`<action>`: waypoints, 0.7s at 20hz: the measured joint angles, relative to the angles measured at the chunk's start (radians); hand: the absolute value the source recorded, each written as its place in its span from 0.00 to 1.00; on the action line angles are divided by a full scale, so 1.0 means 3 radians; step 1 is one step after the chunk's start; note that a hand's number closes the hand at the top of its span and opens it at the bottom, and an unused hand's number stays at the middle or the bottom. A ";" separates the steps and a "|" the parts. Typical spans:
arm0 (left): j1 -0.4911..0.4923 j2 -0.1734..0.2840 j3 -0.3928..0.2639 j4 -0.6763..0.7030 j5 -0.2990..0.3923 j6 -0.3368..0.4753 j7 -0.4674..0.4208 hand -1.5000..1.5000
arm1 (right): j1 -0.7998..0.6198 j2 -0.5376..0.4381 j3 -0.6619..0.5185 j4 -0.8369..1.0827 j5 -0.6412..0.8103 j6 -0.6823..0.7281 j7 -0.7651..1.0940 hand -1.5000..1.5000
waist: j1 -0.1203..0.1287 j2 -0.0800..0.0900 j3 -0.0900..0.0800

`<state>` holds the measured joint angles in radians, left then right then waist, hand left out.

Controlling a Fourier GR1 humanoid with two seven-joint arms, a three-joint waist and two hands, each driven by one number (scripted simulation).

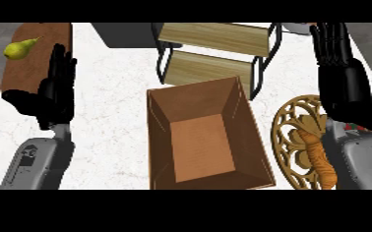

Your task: Pick the tomato from the placemat and place it in the tiered shelf

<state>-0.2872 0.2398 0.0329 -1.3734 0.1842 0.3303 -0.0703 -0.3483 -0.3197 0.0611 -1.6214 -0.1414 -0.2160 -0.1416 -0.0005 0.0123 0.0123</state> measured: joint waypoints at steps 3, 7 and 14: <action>0.0146 0.0112 -0.0011 0.0008 -0.0013 -0.0130 0.0099 0.50 | 0.0069 -0.0133 -0.0094 0.0123 -0.0144 0.0312 -0.0075 1.00 | 0.0009 -0.0021 -0.0020; 0.0434 0.0372 -0.0024 0.0102 -0.0001 -0.0419 0.0252 0.50 | 0.0273 -0.0494 -0.0155 0.0385 -0.0074 0.0631 -0.0134 1.00 | 0.0000 -0.0011 -0.0043; 0.0828 0.0560 -0.0018 0.0087 0.0106 -0.0820 0.0361 0.50 | 0.0862 -0.0481 -0.0294 0.0652 0.0559 -0.0033 -0.0430 0.00 | -0.0008 -0.0032 -0.0041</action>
<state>-0.0388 0.4077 0.0274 -1.3473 0.2159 0.0842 0.0382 -0.0899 -0.4640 -0.0273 -1.4260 0.0264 -0.2260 -0.2707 -0.0031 0.0026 0.0001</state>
